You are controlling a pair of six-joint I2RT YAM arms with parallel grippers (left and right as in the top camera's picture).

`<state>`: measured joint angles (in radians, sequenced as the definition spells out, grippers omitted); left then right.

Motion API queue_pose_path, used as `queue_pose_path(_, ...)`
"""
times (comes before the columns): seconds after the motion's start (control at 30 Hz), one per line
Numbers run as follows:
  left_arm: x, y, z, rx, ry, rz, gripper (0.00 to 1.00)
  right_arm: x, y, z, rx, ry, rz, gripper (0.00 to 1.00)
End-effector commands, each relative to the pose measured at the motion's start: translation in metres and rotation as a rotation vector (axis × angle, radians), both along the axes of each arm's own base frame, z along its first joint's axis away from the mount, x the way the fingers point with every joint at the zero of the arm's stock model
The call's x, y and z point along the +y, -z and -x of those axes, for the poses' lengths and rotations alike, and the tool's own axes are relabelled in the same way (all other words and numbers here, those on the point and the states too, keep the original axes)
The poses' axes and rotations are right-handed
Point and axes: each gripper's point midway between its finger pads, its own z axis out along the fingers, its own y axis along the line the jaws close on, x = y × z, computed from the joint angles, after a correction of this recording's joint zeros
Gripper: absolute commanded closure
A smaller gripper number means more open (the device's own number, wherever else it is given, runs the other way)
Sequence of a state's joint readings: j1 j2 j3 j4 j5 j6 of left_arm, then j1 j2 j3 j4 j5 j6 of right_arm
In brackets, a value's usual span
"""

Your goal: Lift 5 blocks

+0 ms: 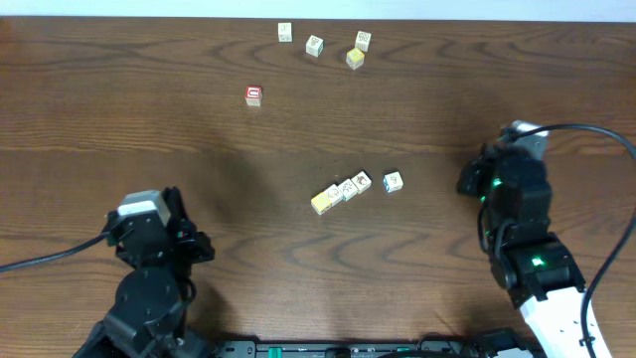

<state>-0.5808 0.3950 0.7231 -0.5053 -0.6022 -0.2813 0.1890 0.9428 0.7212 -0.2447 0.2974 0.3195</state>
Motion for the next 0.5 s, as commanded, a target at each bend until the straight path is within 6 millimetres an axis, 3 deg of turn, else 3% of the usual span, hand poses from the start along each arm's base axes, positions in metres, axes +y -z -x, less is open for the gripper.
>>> queue_pose_path(0.0,0.025,-0.018,0.011,-0.044,-0.111,-0.022,0.92,-0.002,-0.007,-0.013,-0.034,-0.026,-0.017,0.73)
queue_pose_path(0.17,0.035,-0.025,0.018,-0.052,-0.144,-0.025,0.92,-0.004,0.006,-0.028,-0.015,-0.015,-0.015,0.47)
queue_pose_path(0.3,0.043,-0.026,0.020,-0.058,-0.191,-0.035,0.83,-0.003,0.027,-0.035,0.042,-0.013,-0.008,0.30)
queue_pose_path(0.33,0.045,-0.027,0.021,-0.060,-0.204,-0.037,0.75,-0.003,0.031,-0.037,0.053,-0.012,-0.006,0.23)
queue_pose_path(0.37,0.048,-0.028,0.022,-0.064,-0.220,-0.039,0.64,-0.004,0.037,-0.041,0.062,-0.005,-0.001,0.01)
queue_pose_path(0.47,0.048,-0.028,0.021,-0.067,-0.220,-0.037,0.46,-0.003,0.041,-0.050,0.052,-0.005,-0.002,0.01)
